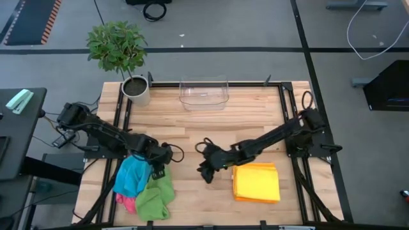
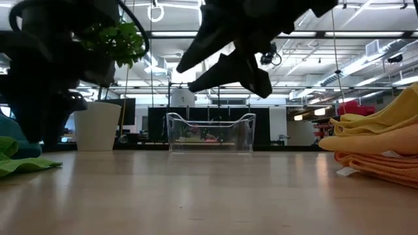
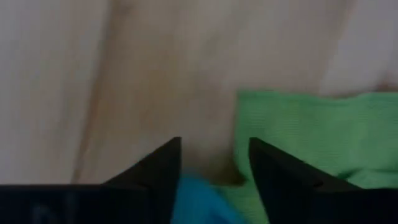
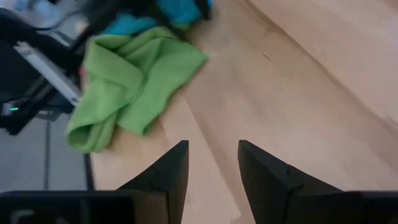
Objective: Fold microfiber towels
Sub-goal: Fold the green towel on the table
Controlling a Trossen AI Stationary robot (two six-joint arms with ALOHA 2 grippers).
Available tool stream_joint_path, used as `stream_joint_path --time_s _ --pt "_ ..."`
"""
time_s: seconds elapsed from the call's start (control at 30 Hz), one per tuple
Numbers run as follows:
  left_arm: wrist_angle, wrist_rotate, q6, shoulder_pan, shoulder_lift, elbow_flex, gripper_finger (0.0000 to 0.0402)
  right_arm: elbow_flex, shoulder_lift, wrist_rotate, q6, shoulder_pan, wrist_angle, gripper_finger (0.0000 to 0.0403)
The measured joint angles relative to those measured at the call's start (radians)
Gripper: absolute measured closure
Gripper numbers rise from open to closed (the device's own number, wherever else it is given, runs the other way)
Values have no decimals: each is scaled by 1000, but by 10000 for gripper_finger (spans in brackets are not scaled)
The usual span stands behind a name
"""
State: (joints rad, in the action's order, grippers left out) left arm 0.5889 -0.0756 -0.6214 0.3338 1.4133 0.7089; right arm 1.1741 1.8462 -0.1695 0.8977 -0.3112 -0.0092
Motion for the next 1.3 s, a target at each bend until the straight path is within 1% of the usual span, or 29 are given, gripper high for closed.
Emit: stream_joint_path --time_s 0.13,0.23,0.33,0.43,0.53,0.6,0.67,0.77,0.8,0.83,0.93,1.0,1.07,1.2,1.3 --pt "-55 -30 70 27 -1 0 137 74 42 14 42 15 -71 256" --pt "-79 -28 104 45 27 -5 106 90 43 17 74 18 -80 256" --pt "-157 -22 109 71 70 -34 94 90 29 16 97 16 -91 256" --pt "-175 -3 106 90 116 -37 100 90 16 14 117 11 -117 256" --pt "-167 48 109 119 128 -33 127 89 13 14 122 2 -137 256" --pt "-155 113 108 149 125 -20 168 89 13 14 122 -2 -154 256" --pt "-135 178 109 179 124 1 229 89 12 15 110 -8 -180 256" --pt "-161 184 93 202 128 26 345 89 12 31 60 -7 -219 256" --pt "-164 183 73 204 127 36 372 89 5 40 44 -7 -241 256" --pt "-166 184 49 203 127 47 383 88 0 49 24 -4 -258 256" --pt "-113 193 24 175 113 117 384 88 -31 70 -64 2 -298 256" --pt "-68 215 18 144 98 206 391 88 -69 76 -142 8 -312 256" --pt "13 246 40 108 87 309 393 88 -123 67 -215 11 -354 256" --pt "134 307 149 32 77 559 386 88 -250 -6 -324 18 -455 256" --pt "207 316 214 -24 79 736 392 88 -365 -94 -390 21 -543 256"
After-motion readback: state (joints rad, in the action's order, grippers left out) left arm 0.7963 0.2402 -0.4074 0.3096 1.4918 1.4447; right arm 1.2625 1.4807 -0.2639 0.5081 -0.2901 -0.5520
